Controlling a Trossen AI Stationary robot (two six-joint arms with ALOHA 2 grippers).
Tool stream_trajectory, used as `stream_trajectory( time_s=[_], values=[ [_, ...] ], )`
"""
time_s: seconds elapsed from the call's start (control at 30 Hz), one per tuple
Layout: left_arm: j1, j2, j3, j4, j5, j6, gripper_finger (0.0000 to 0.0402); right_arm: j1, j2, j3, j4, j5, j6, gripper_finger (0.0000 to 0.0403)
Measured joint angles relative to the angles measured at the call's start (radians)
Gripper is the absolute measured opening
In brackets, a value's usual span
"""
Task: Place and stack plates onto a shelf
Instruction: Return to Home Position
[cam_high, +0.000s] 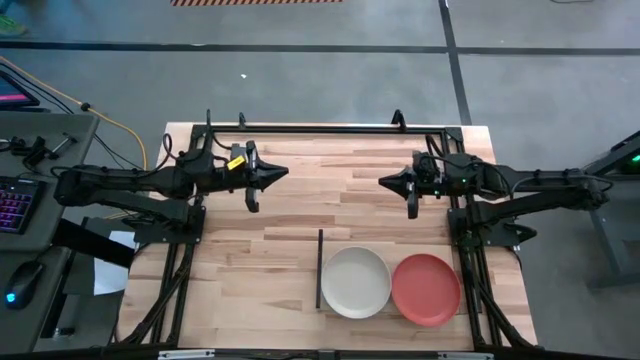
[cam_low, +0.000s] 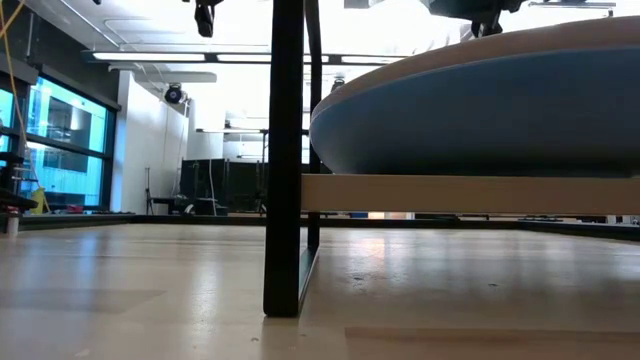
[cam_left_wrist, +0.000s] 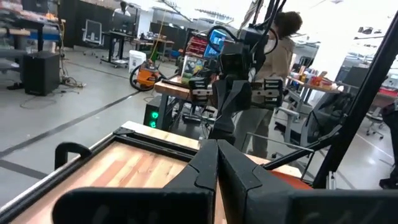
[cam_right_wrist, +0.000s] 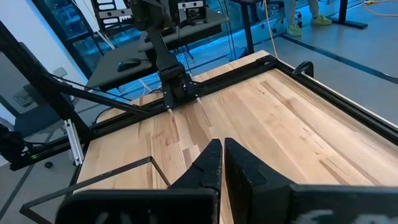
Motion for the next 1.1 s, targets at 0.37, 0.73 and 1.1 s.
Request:
stream_trajectory(
  time_s=[0.37, 0.73, 1.1],
  values=[
    [0.01, -0.013, 0.0, -0.008, -0.009, 0.032, 0.0, 0.0, 0.0, 0.0, -0.003, 0.003, -0.019, 0.0],
    [0.026, -0.107, -0.151, 0.05, 0.007, -0.019, 0.0, 0.0, 0.0, 0.0, -0.005, 0.001, -0.022, 0.0],
    [0.084, -0.45, -0.463, 0.159, -0.003, -0.088, 0.0, 0.001, 0.0, 0.0, -0.01, -0.012, 0.005, 0.0]
  ],
)
